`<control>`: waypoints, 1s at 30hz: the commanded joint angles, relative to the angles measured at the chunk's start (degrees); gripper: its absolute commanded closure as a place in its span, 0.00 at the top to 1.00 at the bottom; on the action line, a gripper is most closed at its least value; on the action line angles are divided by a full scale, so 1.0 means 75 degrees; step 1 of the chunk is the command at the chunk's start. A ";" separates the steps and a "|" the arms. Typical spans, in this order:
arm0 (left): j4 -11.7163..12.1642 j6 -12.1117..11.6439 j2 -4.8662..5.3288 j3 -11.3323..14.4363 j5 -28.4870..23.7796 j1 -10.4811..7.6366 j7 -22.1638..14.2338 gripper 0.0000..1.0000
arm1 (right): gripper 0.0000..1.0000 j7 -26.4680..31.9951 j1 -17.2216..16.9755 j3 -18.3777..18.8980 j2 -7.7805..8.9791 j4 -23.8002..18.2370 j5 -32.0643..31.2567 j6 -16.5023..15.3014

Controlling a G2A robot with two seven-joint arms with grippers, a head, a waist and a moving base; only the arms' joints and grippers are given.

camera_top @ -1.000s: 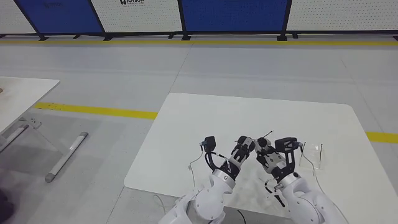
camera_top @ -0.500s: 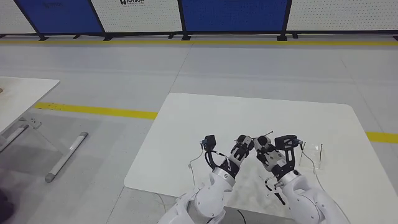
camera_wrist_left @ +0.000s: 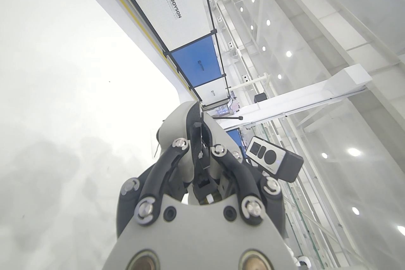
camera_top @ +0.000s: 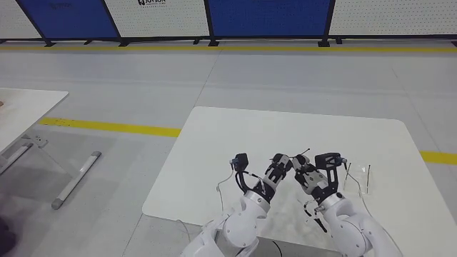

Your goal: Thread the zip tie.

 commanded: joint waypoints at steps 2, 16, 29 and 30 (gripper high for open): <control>-0.0053 -0.0038 -0.0001 -0.0015 -0.0026 0.0005 -0.0012 0.00 | 0.00 0.0006 0.0022 -0.0032 -0.0007 0.0037 -0.0027 0.0043; -0.0373 -0.0186 -0.0002 0.0023 0.0080 0.0063 -0.0018 0.00 | 0.00 0.0060 0.0036 -0.0113 -0.0015 0.0157 -0.0104 0.0026; -0.0621 -0.0223 -0.0001 0.0061 0.0156 0.0117 -0.0055 0.00 | 0.00 0.0075 0.0008 -0.0101 -0.0009 0.0188 -0.0129 0.0001; -0.0641 -0.0228 -0.0001 0.0063 0.0159 0.0119 -0.0056 0.00 | 0.00 0.0077 0.0009 -0.0102 -0.0009 0.0195 -0.0136 -0.0002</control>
